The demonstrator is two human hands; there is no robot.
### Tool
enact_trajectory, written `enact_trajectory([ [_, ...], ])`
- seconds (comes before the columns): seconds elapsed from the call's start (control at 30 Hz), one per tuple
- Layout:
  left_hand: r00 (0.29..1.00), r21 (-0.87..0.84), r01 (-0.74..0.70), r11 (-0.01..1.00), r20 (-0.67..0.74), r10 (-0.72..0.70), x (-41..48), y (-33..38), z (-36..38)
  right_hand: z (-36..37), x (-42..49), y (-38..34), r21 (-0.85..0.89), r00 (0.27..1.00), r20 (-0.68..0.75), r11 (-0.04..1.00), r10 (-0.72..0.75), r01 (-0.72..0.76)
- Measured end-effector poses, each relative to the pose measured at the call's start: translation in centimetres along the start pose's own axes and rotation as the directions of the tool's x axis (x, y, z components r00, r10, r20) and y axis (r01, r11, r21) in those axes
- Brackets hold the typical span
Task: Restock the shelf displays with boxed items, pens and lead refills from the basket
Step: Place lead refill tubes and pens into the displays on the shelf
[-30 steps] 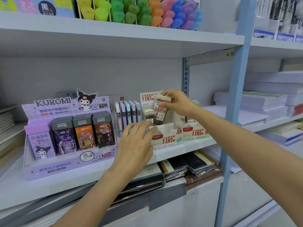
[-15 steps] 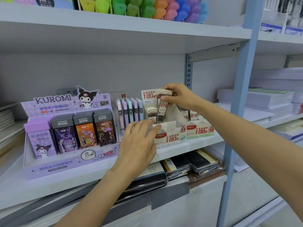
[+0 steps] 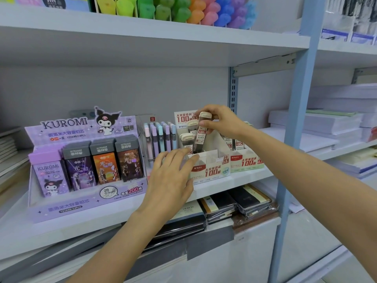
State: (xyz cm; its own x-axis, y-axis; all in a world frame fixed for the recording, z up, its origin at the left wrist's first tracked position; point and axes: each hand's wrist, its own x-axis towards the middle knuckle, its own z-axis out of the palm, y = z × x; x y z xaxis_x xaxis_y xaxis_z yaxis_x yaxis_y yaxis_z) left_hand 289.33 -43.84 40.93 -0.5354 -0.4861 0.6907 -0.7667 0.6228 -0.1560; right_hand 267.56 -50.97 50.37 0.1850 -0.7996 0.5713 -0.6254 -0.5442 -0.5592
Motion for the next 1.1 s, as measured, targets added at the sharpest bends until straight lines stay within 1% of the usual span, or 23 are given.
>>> enact_trajectory([
  [0.07, 1.0, -0.001, -0.003, 1.0, 0.007, 0.003, 0.0, 0.0, -0.1, 0.0, 0.0, -0.1, 0.024, 0.999, -0.042, 1.0, 0.003, -0.002],
  [0.2, 1.0, -0.002, 0.002, 1.0, 0.018, -0.002, 0.1, 0.0, -0.2, 0.3, -0.3, -0.5, -0.014, 0.995, -0.084, 0.998, -0.062, 0.061],
  [0.27, 1.0, -0.001, 0.002, 1.0, 0.024, -0.002, 0.1, 0.1, -0.2, 0.7, -0.7, -0.6, -0.023, 0.995, -0.068, 0.998, -0.067, 0.066],
  [0.37, 1.0, 0.004, -0.002, 1.0, 0.028, 0.002, 0.0, 0.1, -0.2, 1.3, -1.4, -0.1, -0.057, 0.999, -0.005, 0.997, -0.051, 0.051],
  [0.4, 1.0, 0.004, -0.005, 1.0, 0.029, 0.004, 0.0, 0.1, -0.2, 1.5, -1.7, 0.0, -0.06, 0.999, -0.015, 0.997, -0.045, 0.044],
  [0.5, 1.0, 0.014, -0.014, 1.0, 0.021, 0.013, 0.0, -0.1, 0.0, 2.0, -1.9, 0.2, -0.016, 0.987, -0.16, 1.0, -0.024, 0.022],
  [0.53, 1.0, 0.015, -0.015, 1.0, 0.015, 0.015, 0.0, -0.1, 0.1, 2.2, -1.7, 0.1, -0.046, 0.977, -0.212, 0.999, -0.019, 0.009],
  [0.6, 1.0, 0.011, -0.015, 1.0, 0.01, 0.015, 0.0, -0.1, 0.2, 2.4, -1.3, 0.2, -0.201, 0.969, -0.246, 0.979, -0.029, -0.022],
  [0.67, 1.0, 0.019, -0.018, 1.0, 0.014, 0.018, 0.0, -0.1, 0.3, 2.8, -1.3, 0.3, -0.317, 0.978, -0.205, 0.948, -0.044, -0.024],
  [0.8, 0.999, 0.021, -0.021, 1.0, 0.047, 0.02, -0.1, -0.1, 0.3, 2.9, -2.3, -0.2, -0.379, 0.985, -0.167, 0.925, -0.044, -0.023],
  [0.9, 1.0, 0.031, -0.003, 1.0, 0.031, 0.002, -0.8, 0.4, 0.3, 2.5, -4.3, -1.4, -0.342, 0.976, -0.194, 0.939, -0.099, 0.027],
  [0.97, 1.0, 0.001, -0.003, 1.0, -0.031, 0.003, -1.9, 1.2, 0.3, 2.6, -6.7, -2.4, -0.274, 0.954, -0.248, 0.957, -0.169, 0.098],
  [1.0, 0.996, -0.028, -0.017, 0.999, -0.087, 0.014, -2.8, 1.7, 0.4, 3.0, -8.3, -2.8, -0.23, 0.944, -0.266, 0.964, -0.194, 0.133],
  [1.07, 0.98, -0.09, -0.037, 0.995, -0.2, 0.018, -4.9, 2.7, 1.4, 4.2, -11.8, -3.3, -0.115, 0.949, -0.238, 0.976, -0.208, 0.185],
  [1.1, 0.977, -0.133, -0.026, 0.991, -0.211, -0.002, -6.2, 3.3, 2.2, 5.2, -13.7, -3.2, -0.056, 0.96, -0.197, 0.98, -0.199, 0.192],
])
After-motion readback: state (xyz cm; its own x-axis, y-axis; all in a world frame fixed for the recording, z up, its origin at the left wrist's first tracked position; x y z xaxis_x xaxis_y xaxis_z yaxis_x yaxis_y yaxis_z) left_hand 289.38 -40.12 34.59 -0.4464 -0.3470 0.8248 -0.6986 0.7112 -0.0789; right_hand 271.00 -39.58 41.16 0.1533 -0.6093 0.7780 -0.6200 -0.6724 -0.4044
